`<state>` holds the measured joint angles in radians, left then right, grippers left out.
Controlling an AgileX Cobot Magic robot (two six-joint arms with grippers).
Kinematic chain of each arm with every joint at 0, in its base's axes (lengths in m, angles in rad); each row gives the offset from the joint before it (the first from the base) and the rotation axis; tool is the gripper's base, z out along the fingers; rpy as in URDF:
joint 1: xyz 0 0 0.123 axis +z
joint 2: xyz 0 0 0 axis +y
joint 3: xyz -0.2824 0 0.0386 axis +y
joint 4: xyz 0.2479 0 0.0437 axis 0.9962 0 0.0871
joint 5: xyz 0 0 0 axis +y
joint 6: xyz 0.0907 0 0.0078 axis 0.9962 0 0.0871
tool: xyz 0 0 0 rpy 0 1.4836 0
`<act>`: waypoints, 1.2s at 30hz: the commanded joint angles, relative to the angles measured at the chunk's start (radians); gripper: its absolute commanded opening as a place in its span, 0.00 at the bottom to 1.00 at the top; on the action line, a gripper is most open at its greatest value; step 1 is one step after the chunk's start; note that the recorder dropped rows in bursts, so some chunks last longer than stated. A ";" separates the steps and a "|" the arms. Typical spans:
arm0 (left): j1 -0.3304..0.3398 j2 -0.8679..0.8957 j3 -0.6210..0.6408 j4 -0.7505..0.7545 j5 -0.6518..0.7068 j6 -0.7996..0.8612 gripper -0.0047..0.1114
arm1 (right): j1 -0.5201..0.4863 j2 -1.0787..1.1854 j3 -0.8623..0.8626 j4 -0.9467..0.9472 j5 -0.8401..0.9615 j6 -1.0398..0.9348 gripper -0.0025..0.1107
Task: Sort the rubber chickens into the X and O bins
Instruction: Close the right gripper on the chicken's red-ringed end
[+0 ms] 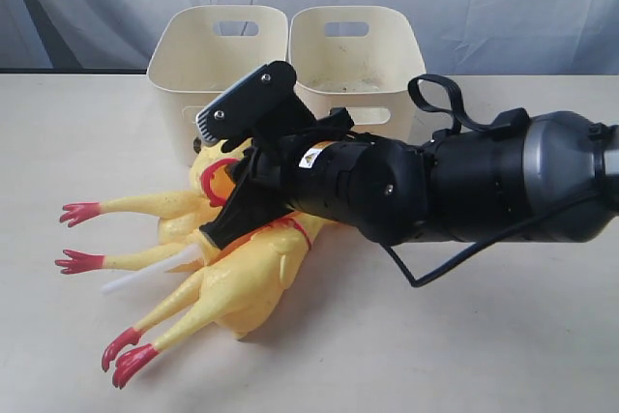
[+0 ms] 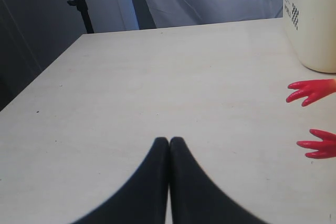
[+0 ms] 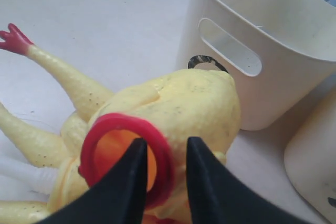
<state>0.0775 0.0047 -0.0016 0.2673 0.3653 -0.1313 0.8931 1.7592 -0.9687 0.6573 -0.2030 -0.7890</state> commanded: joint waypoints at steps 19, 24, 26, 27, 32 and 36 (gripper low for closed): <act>0.000 -0.005 0.002 0.007 -0.004 -0.003 0.04 | 0.004 0.001 -0.005 0.006 0.020 0.006 0.01; 0.000 -0.005 0.002 0.007 -0.004 -0.003 0.04 | 0.004 0.001 -0.005 0.006 0.037 0.006 0.01; 0.000 -0.005 0.002 0.007 -0.004 -0.003 0.04 | 0.004 -0.003 -0.005 0.006 0.040 0.006 0.01; 0.000 -0.005 0.002 0.007 -0.004 -0.003 0.04 | 0.004 -0.006 -0.005 0.006 0.040 0.006 0.01; 0.000 -0.005 0.002 0.007 -0.003 -0.001 0.04 | 0.004 -0.050 -0.005 0.033 0.046 0.006 0.01; 0.000 -0.005 0.002 0.007 -0.003 -0.001 0.04 | 0.004 -0.112 -0.005 0.035 0.090 0.006 0.01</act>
<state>0.0775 0.0047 -0.0016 0.2673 0.3653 -0.1313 0.8931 1.6984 -0.9687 0.6884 -0.1387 -0.7870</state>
